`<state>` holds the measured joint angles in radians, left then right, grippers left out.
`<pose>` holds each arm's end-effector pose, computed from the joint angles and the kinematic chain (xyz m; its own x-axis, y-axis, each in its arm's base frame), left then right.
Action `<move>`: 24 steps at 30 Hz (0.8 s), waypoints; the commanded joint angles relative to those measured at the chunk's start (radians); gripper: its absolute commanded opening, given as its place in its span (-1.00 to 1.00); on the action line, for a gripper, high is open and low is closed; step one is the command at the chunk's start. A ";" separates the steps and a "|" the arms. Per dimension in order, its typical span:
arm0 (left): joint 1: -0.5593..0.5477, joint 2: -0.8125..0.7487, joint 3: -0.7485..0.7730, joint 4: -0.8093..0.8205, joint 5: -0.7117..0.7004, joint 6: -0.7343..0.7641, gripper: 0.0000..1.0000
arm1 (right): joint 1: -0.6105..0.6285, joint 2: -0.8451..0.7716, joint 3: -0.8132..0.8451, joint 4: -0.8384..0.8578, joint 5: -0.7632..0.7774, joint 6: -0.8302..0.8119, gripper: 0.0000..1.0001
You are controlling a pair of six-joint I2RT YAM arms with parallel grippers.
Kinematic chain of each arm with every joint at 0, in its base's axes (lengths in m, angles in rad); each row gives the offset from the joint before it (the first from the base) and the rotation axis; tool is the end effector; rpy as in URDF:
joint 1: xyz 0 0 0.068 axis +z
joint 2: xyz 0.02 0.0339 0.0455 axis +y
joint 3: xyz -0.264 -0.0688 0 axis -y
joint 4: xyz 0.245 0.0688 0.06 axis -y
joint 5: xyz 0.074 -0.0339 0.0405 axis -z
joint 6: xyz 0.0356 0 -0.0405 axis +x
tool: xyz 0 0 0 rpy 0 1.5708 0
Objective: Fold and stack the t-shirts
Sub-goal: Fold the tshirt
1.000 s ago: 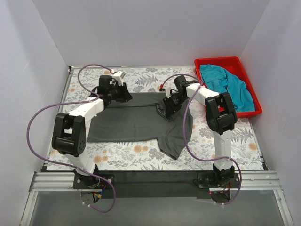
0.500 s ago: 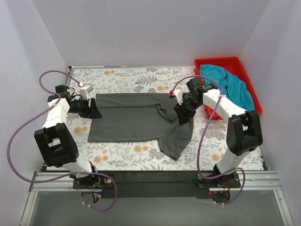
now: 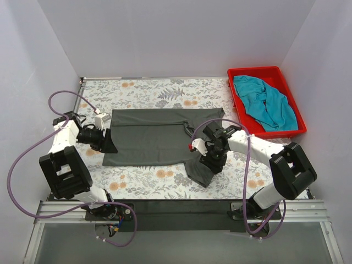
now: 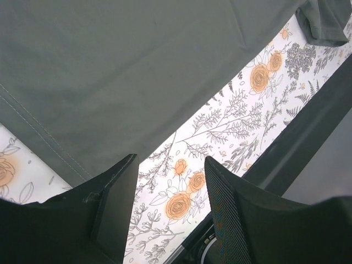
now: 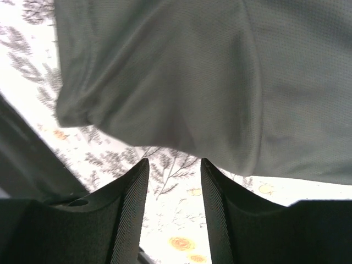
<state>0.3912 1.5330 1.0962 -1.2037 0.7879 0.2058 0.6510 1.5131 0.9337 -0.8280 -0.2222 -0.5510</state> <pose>0.2412 0.0722 0.2292 -0.9670 -0.2429 -0.0763 -0.1195 0.6976 -0.7065 0.2023 0.1640 0.1858 -0.3443 -0.9043 -0.2524 -0.9388 0.3295 0.1001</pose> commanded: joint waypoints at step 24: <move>0.043 -0.097 -0.059 -0.025 -0.072 0.577 -0.09 | 0.144 -0.007 -0.157 0.257 0.230 0.106 -0.97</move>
<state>0.4274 1.4681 1.0348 -1.1862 0.6777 0.5117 0.7933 1.4933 0.8093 -0.6159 0.0158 -0.4446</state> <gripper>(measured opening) 0.463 0.021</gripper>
